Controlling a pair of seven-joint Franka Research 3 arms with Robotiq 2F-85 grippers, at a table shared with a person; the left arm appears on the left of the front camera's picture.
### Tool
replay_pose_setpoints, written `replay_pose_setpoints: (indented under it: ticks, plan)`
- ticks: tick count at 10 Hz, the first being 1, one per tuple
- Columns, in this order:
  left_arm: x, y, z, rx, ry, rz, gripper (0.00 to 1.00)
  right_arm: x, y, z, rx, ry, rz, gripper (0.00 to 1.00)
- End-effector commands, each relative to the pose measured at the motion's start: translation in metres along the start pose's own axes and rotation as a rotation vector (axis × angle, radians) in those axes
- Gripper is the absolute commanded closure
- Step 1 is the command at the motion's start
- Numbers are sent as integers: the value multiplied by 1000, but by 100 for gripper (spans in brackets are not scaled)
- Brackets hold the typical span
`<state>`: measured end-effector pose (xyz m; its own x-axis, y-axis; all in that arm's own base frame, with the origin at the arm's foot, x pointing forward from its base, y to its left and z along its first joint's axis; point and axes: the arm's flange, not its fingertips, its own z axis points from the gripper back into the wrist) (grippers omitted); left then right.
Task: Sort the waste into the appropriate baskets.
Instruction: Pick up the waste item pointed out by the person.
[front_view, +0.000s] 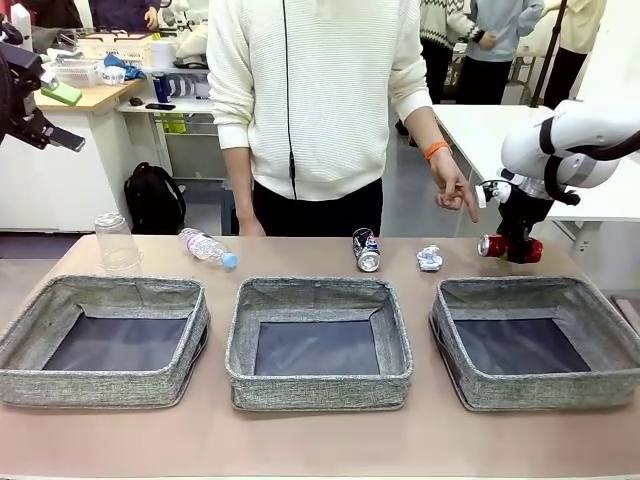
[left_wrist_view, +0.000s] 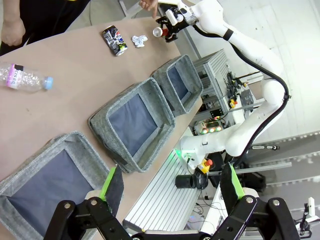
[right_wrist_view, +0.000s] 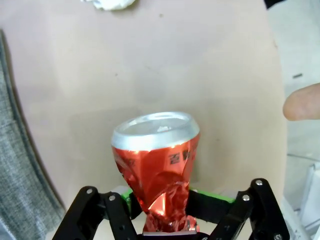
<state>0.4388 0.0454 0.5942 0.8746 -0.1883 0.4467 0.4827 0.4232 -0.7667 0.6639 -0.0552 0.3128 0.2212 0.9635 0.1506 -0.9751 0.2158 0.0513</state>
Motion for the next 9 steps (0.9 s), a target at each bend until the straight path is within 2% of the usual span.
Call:
replay_pose_setpoints:
  ticks: [1, 3, 4, 6, 7, 8, 9]
  plan:
    - [0, -2, 0, -5, 0, -6, 0, 0, 0, -1, 5, 36, 7, 100]
    - [0, -2, 0, -5, 0, -6, 0, 2, 4, 0, 7, 55, -24, 100]
    - [0, -2, 0, -5, 0, -6, 0, 2, 4, 0, 24, 28, -48, 100]
    - [0, -2, 0, -5, 0, -6, 0, 6, 11, 16, -38, 73, -142, 100]
    - [0, -2, 0, -5, 0, -6, 0, 13, 29, 41, -59, 85, -215, 100]
    - [0, -2, 0, -5, 0, -6, 0, 23, 62, 80, -83, 60, -312, 100]
    - [0, -2, 0, -5, 0, -6, 0, 31, 96, 113, -166, 8, -382, 100]
